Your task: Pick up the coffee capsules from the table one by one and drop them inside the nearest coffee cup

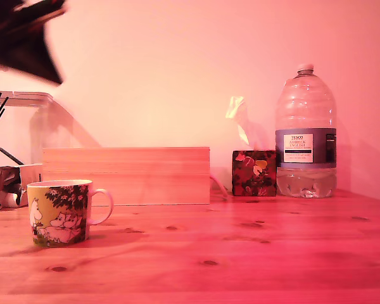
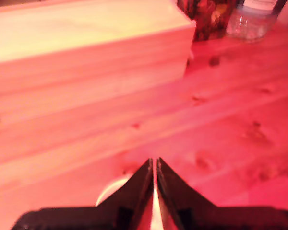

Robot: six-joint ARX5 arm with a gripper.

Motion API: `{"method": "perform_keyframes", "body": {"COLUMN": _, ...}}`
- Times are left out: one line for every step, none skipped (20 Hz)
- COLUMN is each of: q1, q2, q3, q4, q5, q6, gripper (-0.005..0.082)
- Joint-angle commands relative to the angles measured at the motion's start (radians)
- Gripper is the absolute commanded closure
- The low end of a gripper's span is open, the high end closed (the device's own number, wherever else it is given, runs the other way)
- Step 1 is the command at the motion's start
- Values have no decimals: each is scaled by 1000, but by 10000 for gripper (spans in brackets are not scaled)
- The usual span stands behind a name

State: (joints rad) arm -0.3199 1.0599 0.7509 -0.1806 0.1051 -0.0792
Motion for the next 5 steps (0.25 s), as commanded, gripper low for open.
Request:
{"method": "perform_keyframes", "body": {"q1": 1, "q2": -68, "q3": -87, "q4": 33, "q5": 11, "q6": 5, "gripper": 785}}
{"method": "perform_keyframes", "body": {"q1": 0, "q2": -114, "q3": -125, "q4": 33, "q5": 11, "q6": 5, "gripper": 785}}
{"method": "perform_keyframes", "body": {"q1": 1, "q2": -153, "q3": -156, "q4": 32, "q5": 11, "q6": 5, "gripper": 785}}
{"method": "perform_keyframes", "body": {"q1": 1, "q2": -190, "q3": -181, "q4": 31, "q5": 11, "q6": 5, "gripper": 785}}
{"method": "perform_keyframes", "body": {"q1": 1, "q2": -217, "q3": -196, "q4": 24, "q5": 11, "q6": 5, "gripper": 785}}
